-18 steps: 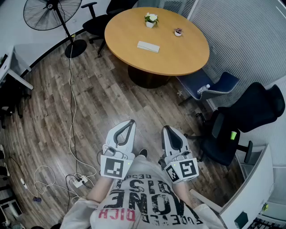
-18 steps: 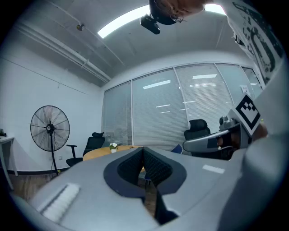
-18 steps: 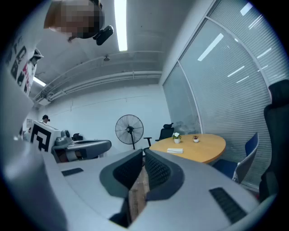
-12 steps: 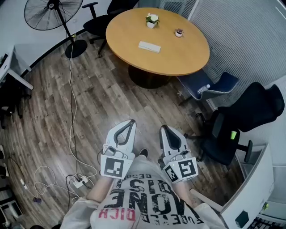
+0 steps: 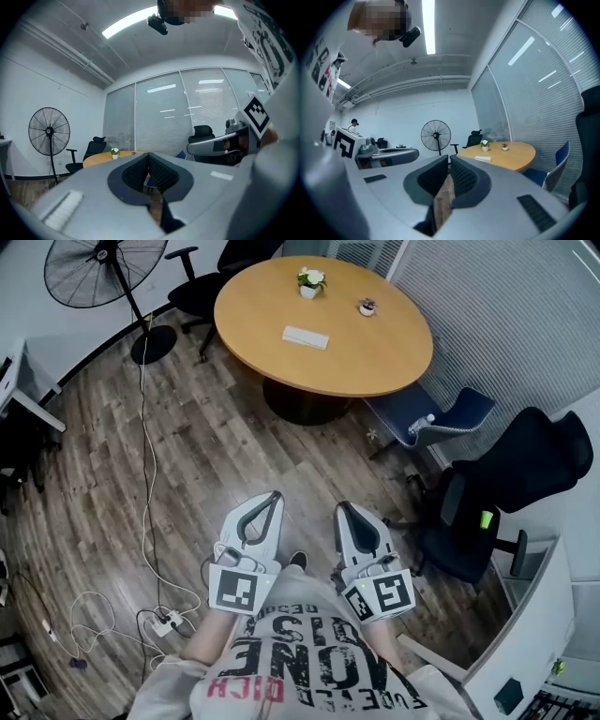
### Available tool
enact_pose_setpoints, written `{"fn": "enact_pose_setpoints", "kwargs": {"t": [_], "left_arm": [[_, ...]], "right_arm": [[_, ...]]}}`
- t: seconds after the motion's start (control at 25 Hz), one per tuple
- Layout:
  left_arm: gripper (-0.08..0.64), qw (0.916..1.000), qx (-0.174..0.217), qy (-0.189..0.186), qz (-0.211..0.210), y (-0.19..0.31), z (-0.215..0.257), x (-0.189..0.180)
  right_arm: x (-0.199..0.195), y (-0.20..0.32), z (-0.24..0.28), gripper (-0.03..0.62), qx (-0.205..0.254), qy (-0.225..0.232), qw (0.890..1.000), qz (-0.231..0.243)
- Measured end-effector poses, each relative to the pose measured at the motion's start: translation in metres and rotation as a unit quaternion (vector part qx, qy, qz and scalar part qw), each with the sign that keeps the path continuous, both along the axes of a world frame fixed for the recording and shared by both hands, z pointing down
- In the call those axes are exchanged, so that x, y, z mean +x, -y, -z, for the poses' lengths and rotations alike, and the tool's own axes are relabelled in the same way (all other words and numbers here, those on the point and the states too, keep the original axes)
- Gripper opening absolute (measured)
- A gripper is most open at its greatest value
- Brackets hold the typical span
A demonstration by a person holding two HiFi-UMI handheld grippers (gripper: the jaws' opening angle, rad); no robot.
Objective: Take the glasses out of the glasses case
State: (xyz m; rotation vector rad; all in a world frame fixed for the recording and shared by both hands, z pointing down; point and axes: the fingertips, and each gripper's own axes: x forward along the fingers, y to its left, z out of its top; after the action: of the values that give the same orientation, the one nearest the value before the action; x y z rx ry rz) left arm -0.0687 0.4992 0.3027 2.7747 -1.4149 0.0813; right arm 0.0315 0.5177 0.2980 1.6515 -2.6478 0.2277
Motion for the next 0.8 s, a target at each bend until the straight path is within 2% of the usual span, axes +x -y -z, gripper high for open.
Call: {"fn": "enact_pose_setpoints", "kwargs": {"t": [0.4, 0.48, 0.56, 0.8], "left_arm": [[0.014, 0.9998, -0.009, -0.009, -0.015, -0.006, -0.008, 0.04], [0.077, 0.9997, -0.014, -0.008, -0.018, -0.009, -0.012, 0.048], [0.08, 0.9997, -0.013, -0.001, -0.02, -0.01, -0.014, 0.054], [0.08, 0.9998, -0.02, 0.001, -0.005, -0.009, -0.017, 0.053]], "right_arm": [[0.034, -0.007, -0.004, 0.029, 0.01, -0.008, 1.0, 0.01], [0.04, -0.008, -0.006, 0.029, 0.01, -0.006, 1.0, 0.013], [0.046, -0.008, -0.008, 0.029, 0.008, -0.003, 1.0, 0.014], [0.047, -0.004, -0.012, 0.029, 0.002, 0.002, 1.0, 0.026]]}}
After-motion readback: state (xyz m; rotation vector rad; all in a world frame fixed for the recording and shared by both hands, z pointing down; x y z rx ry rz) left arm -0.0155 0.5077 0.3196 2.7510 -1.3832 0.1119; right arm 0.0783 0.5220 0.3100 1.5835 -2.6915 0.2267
